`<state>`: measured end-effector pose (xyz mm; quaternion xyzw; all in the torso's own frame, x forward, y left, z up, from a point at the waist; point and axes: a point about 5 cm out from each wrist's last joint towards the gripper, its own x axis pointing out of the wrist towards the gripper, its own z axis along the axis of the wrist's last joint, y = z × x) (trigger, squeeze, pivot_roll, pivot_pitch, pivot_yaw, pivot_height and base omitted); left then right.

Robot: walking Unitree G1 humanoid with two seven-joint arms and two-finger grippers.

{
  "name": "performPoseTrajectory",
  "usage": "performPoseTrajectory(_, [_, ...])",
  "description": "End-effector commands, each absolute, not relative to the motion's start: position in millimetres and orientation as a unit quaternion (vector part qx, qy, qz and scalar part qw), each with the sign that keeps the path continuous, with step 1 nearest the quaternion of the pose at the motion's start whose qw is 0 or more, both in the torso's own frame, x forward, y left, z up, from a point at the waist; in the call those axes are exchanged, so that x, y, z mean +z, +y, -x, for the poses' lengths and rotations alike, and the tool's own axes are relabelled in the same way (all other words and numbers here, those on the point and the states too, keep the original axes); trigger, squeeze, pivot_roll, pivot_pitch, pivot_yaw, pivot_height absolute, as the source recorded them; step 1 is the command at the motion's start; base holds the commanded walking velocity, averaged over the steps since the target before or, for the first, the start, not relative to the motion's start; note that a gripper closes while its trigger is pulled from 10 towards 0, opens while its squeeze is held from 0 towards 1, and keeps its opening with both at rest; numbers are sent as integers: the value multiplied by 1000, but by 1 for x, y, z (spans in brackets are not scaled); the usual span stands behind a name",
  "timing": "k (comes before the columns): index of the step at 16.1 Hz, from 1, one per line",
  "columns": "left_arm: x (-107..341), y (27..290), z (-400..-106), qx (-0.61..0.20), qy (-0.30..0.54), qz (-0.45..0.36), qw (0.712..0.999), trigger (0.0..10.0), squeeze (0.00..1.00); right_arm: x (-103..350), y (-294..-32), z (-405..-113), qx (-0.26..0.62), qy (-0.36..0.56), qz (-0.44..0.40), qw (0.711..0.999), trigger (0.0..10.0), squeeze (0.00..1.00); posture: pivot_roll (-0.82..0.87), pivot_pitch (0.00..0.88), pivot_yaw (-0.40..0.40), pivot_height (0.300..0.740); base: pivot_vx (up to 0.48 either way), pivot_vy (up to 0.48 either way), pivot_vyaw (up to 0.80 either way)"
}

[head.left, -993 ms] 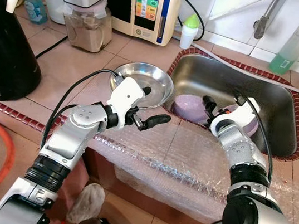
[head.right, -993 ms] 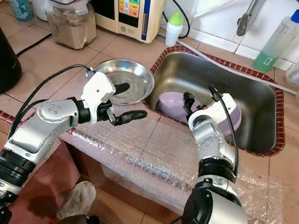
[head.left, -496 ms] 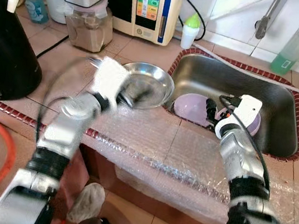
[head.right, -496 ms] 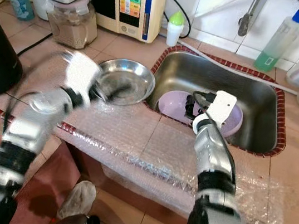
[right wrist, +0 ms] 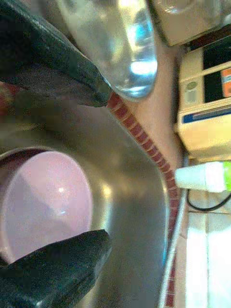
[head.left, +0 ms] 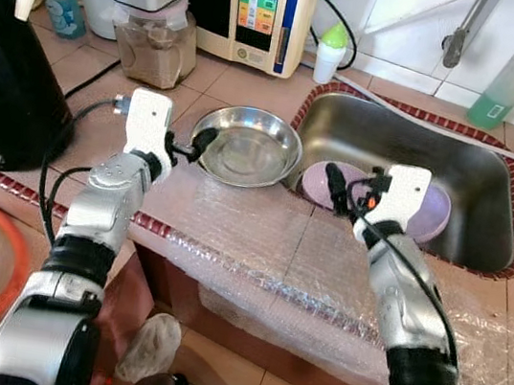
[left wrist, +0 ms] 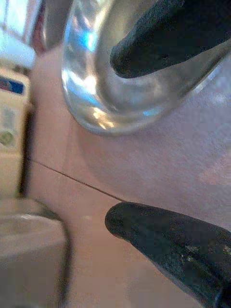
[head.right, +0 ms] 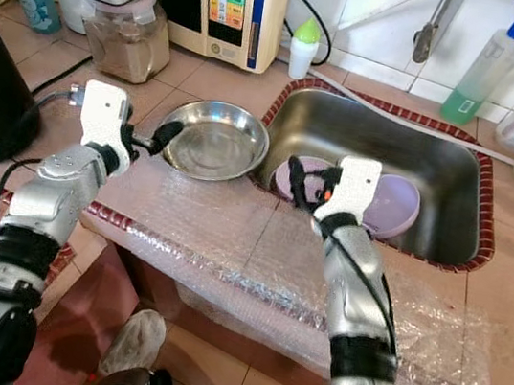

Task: Kitchen organization

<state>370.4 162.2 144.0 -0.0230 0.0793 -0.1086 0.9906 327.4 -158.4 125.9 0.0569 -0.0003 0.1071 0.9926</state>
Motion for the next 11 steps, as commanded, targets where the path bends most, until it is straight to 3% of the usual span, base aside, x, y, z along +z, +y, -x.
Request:
performPoseTrajectory(1, [143,162,-374,-101,93,34,990,10000,0,128,-161,-324,107,-3,-48,993,10000,0,-139,42,35,740,0,0,0])
performPoseTrajectory(2, [140,161,-375,-104,104,48,988,10000,0,128,-161,-322,105,-2,-47,993,10000,0,-145,41,38,740,0,0,0])
performPoseTrajectory(3, [135,158,-375,-108,123,72,984,8039,0,129,-160,-319,107,-3,-46,993,10000,0,-151,40,42,740,0,0,0])
performPoseTrajectory(4, [133,157,-376,-107,131,84,982,2235,0,129,-158,-318,112,-3,-44,993,10000,0,-151,40,42,740,0,0,0])
performPoseTrajectory(5, [132,155,-376,-111,136,93,980,0,0,128,-156,-316,120,-1,-41,992,10000,0,-151,40,42,740,0,0,0])
performPoseTrajectory(11, [128,156,-377,-116,160,115,974,0,0,119,-148,-302,170,28,-49,984,10000,0,-134,42,29,740,0,0,0])
